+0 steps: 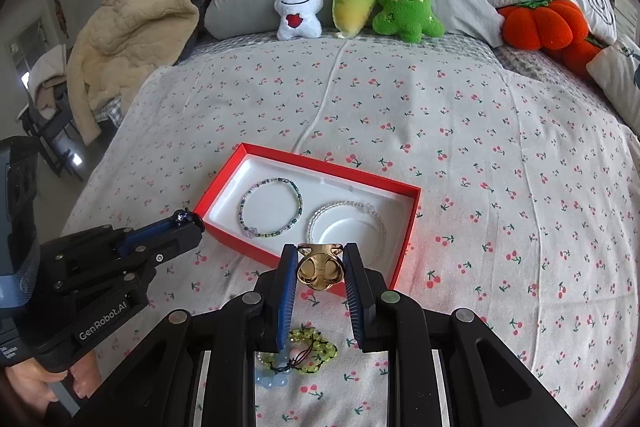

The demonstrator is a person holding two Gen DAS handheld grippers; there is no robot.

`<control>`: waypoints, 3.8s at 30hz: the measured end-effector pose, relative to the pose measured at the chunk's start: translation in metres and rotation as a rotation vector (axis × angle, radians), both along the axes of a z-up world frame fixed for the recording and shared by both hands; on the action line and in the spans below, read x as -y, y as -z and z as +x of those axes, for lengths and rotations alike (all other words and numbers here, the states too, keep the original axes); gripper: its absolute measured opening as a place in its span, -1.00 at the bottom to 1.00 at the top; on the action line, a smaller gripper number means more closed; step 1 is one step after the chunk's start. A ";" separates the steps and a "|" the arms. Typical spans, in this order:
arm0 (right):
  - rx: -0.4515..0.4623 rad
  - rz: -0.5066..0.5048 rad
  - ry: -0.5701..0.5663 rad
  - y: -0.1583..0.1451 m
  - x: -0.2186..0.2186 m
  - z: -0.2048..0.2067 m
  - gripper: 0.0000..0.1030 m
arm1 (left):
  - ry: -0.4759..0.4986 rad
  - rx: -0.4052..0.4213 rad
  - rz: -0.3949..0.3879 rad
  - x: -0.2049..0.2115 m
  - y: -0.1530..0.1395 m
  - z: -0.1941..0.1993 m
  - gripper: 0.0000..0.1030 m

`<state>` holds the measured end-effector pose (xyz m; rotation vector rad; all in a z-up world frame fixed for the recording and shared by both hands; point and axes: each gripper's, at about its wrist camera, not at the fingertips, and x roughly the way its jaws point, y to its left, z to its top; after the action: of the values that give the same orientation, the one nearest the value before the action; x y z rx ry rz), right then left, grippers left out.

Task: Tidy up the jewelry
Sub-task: 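Carry clip and ring into the red box and release both tools, then withdraw both open tools from the red box, then lower the left tool onto the small gold earring and close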

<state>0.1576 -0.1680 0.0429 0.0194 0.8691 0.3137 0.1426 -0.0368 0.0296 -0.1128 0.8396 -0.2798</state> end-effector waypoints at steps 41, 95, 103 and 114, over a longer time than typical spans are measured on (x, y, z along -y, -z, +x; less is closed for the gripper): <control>-0.050 -0.035 0.001 0.029 0.008 0.025 -0.54 | -0.008 -0.019 0.069 -0.010 0.006 -0.006 -0.14; -0.208 -0.137 -0.073 0.086 0.015 -0.081 0.52 | 0.067 -0.162 0.297 -0.028 0.058 -0.108 0.69; -0.204 -0.143 -0.077 0.087 0.017 -0.081 0.52 | 0.112 -0.109 0.243 -0.019 0.058 -0.102 0.67; -0.205 -0.163 -0.091 0.090 0.018 -0.075 0.53 | 0.136 -0.102 0.202 -0.004 0.065 -0.077 0.15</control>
<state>0.0830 -0.1856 -0.0469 -0.1414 1.0990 0.3290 0.0657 -0.0331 -0.0354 0.1202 0.9736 -0.3175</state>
